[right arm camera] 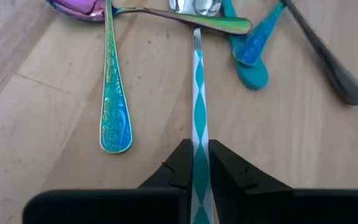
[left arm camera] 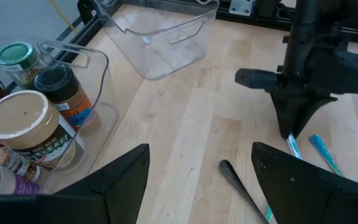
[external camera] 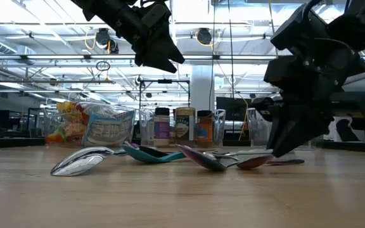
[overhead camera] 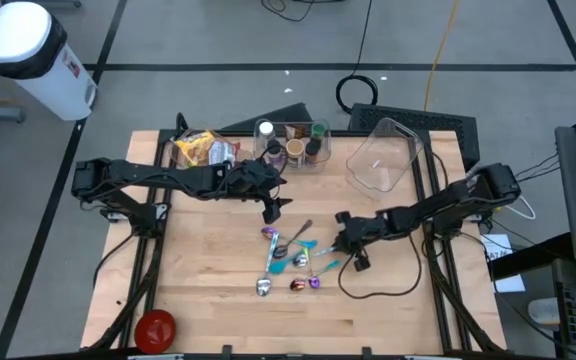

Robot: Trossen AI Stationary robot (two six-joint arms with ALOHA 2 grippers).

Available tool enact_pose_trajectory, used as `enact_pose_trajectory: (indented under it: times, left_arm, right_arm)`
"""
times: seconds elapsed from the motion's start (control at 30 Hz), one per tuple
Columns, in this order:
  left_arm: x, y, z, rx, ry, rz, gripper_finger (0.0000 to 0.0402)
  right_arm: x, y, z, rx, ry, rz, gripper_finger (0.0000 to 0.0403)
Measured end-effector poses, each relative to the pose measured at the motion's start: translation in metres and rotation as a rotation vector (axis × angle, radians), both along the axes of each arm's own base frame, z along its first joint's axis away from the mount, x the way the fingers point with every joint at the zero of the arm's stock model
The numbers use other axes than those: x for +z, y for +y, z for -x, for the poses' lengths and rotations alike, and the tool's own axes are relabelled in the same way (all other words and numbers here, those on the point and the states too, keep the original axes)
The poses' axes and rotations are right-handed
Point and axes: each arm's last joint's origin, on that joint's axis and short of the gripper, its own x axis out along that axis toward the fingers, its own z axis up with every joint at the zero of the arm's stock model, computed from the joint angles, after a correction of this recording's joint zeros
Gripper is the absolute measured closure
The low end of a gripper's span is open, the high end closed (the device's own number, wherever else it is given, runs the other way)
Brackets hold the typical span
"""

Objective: Pick & Place Food Item
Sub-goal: Put the right white patterned spoon into the right transparent bin

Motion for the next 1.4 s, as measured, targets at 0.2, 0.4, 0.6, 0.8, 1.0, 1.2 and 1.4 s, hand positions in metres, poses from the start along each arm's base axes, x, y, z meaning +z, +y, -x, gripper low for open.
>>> enact_pose_trajectory:
  times: [0.2,0.4,0.6,0.8,1.0,1.2,1.4]
  left_arm:
    - [0.0,0.0,0.0,0.0,0.0,-0.001,0.0117]
    - [0.0,0.0,0.0,0.0,0.0,-0.001,0.0117]
    - [0.0,0.0,0.0,0.0,0.0,0.0,0.0117]
    - [0.0,0.0,0.0,-0.001,0.001,-0.002,0.0117]
    - [0.0,0.0,0.0,-0.001,-0.002,-0.002,0.0117]
    - [0.0,0.0,0.0,0.001,-0.002,0.0,0.0117]
    - [0.0,-0.001,0.0,0.014,-0.009,0.026,0.0117]
  right_arm:
    - [0.011,-0.001,0.008,-0.049,0.028,-0.04,0.0386]
    - [0.022,-0.006,0.019,-0.179,0.058,-0.027,0.0386]
    - [0.034,-0.01,0.025,-0.261,0.012,0.045,0.0386]
    - [0.051,-0.013,0.032,-0.334,-0.063,0.032,0.0386]
    - [0.079,-0.022,0.046,-0.407,-0.192,0.049,0.0381]
    - [0.104,-0.053,0.07,-0.708,-0.32,0.14,0.0386]
    - [0.123,-0.09,0.106,-1.238,-0.317,0.19,0.0377]
